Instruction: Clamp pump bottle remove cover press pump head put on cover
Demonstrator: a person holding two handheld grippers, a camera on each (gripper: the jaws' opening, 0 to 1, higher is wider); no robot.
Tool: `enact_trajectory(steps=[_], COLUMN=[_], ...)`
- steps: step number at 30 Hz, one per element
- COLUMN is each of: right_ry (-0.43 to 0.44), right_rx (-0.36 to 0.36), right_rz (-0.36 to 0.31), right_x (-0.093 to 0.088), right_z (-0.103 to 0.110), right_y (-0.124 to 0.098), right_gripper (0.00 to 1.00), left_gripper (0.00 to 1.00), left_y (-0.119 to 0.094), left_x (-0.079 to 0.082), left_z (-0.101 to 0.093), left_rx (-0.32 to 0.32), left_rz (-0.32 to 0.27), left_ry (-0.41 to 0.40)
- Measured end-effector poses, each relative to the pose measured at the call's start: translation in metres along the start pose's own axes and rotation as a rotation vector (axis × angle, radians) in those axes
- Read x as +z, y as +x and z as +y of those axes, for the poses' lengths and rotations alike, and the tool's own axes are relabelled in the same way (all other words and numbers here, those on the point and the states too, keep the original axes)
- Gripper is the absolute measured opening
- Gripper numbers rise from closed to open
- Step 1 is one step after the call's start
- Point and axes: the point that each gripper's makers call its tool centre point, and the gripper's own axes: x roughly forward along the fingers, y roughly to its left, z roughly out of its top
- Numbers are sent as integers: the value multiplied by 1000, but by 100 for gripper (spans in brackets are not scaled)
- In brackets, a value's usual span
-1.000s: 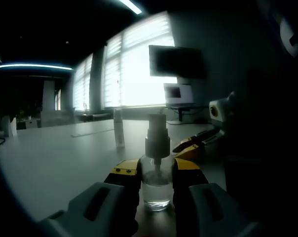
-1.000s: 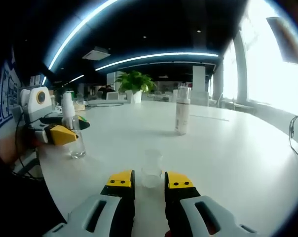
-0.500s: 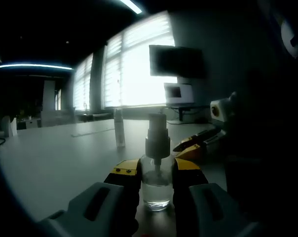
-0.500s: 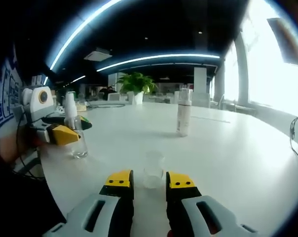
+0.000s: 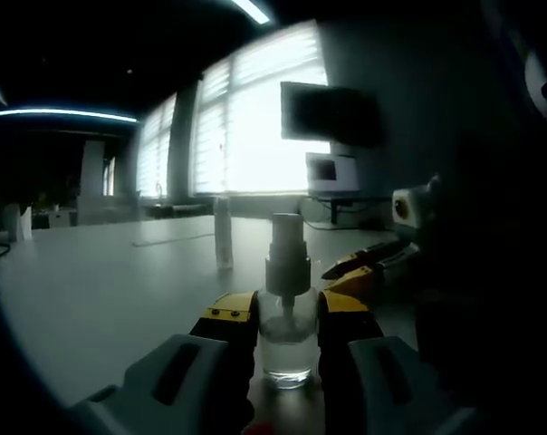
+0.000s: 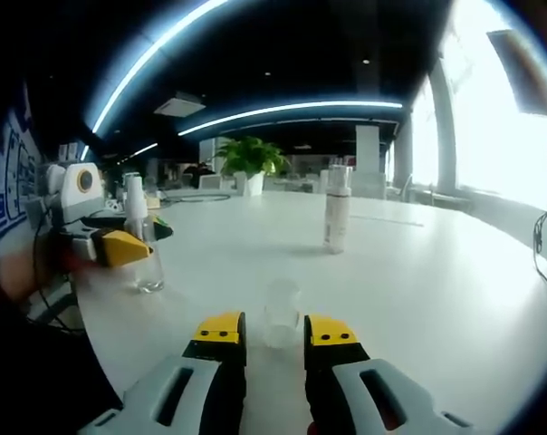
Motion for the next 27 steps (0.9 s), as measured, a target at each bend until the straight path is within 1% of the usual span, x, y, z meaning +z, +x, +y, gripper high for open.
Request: enact_trajectory(steps=[3,7,14,18,23,27], right_ry=[2,4,15,19,16,6], right_rx=[0,-1,2,6,14,23], right_rz=[-1,-4,-10,-14,-28,-32], right_x=[0,1,2,2,4,4], right_z=[0,0,-1,-1,-1,1], right_y=[0,0,-1,-1,-2,-2], right_gripper=[20,20,19,19,19,19], left_gripper=[18,17,16,16,15,15], left_y=[-1,-1,-2,-1,1,3], left_x=[5,5,2,2,2,2], left_z=[0,0,1,-1,-7,-3], left_rx=[-7,-5,18,19,3,18], left_rz=[-20,-25,-11,-12,-14,-19], left_ry=[-29,-42,-14,-21,-30,-21])
